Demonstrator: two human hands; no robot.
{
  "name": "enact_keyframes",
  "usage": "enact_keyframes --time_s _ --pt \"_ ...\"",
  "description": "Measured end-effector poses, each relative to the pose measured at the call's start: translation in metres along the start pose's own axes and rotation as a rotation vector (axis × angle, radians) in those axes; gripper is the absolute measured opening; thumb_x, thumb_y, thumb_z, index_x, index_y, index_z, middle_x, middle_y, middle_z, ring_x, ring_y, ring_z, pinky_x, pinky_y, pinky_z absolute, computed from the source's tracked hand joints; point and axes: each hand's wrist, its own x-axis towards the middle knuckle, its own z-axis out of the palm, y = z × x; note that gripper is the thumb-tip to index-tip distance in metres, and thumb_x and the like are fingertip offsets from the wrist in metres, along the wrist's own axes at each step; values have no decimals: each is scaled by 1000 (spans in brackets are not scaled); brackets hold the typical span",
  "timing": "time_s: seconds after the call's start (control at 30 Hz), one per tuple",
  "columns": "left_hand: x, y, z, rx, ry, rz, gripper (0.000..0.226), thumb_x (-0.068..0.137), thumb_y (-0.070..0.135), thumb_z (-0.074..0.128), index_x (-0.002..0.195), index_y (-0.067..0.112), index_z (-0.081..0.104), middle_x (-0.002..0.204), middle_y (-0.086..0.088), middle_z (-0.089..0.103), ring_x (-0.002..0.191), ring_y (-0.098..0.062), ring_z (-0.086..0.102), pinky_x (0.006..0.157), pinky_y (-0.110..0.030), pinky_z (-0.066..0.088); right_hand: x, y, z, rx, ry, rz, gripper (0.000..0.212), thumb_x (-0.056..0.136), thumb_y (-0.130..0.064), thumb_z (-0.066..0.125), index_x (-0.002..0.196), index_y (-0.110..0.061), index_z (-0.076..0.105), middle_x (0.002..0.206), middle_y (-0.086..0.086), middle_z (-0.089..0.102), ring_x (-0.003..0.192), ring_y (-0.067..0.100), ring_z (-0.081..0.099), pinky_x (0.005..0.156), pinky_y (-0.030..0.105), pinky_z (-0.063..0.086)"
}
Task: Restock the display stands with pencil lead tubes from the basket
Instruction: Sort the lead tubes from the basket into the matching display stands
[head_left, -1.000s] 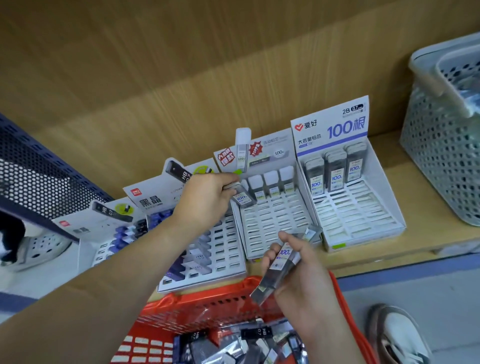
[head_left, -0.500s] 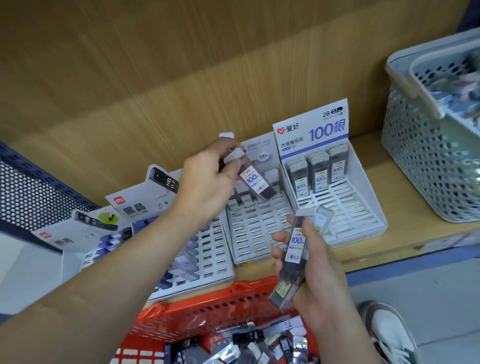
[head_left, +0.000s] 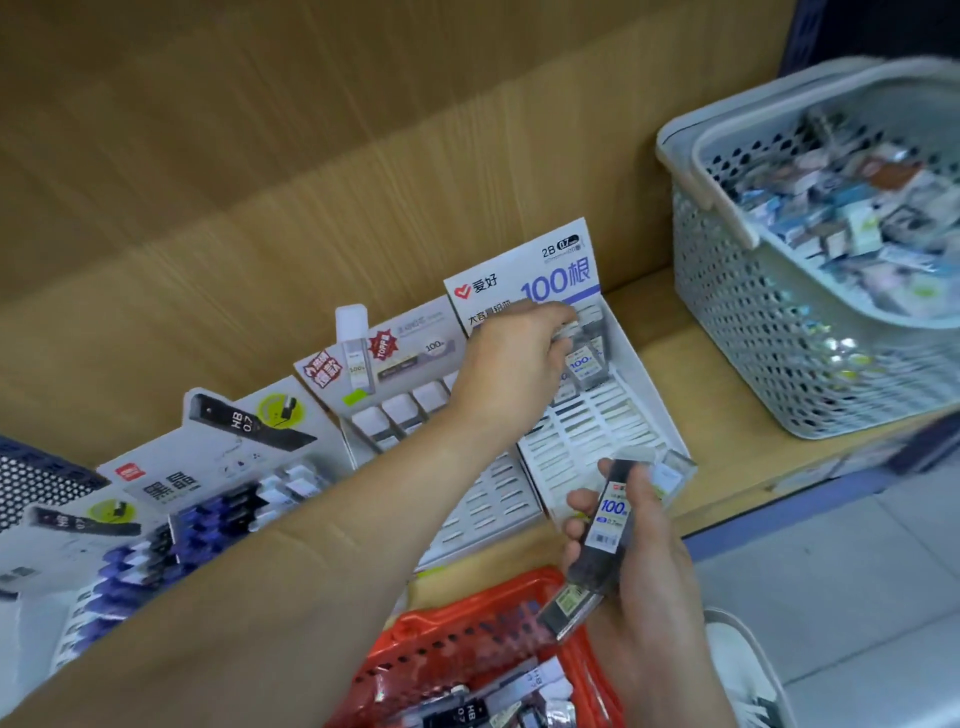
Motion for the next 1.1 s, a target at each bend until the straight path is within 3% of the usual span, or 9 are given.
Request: enact_keyframes --time_s 0.17,0.33,0.5,0.67,0.83,0.9,0.97,1.03,1.1 --pt "9 2 12 110 -123 54 22 95 20 54 112 15 66 98 -7 66 94 -23 57 79 -31 44 4 -5 -4 38 -14 1 46 91 -47 55 118 -10 62 69 8 64 55 16 53 43 25 45" --pt "20 6 17 257 -136 142 26 90 5 55 112 15 66 103 -8 59 102 -27 45 84 -35 44 5 -8 -10 76 24 38 44 93 -44 56 120 -11 64 70 6 58 52 14 51 43 24 44" --pt "33 18 16 299 -110 123 19 93 14 54 107 17 67 104 -7 61 100 -25 55 78 -32 43 5 -14 -7 158 20 98 32 97 -32 55 120 -14 64 69 4 53 49 14 45 40 23 38" --pt "34 20 19 251 -139 108 14 93 20 56 102 16 67 101 -5 65 93 -23 59 77 -32 47 4 -17 -6 164 31 100 32 92 -29 60 120 -12 65 72 5 55 55 16 49 47 27 42" --pt "41 12 18 314 -158 112 24 91 7 55 105 17 71 104 -7 58 105 -27 49 85 -33 43 1 -20 -7 194 -49 122 35 92 -27 62 119 -4 65 85 13 59 67 20 62 54 28 56" --pt "32 15 11 195 -133 29 27 93 10 53 115 17 68 112 -7 59 107 -23 52 91 -33 43 -2 -21 -8 176 -113 106 45 91 -32 61 121 2 62 91 16 64 68 20 65 54 26 57" --pt "11 20 -2 -95 -173 -134 24 94 19 56 114 17 69 109 -3 67 99 -14 59 93 -27 45 -4 -23 -7 162 -149 82 47 90 -31 60 121 5 62 90 17 68 62 18 66 49 23 55" --pt "-15 25 -14 -417 -411 -273 20 93 28 60 104 17 72 95 -1 73 86 -9 65 85 -27 51 -6 -25 -5 101 -164 62 44 90 -32 60 116 3 65 88 16 71 59 16 65 46 22 52" --pt "-39 24 -23 -582 -570 -348 20 90 26 64 106 16 70 84 -5 72 69 -9 64 72 -27 54 -8 -23 -3 15 -190 57 39 89 -33 61 109 0 68 86 15 72 57 16 64 43 22 50"
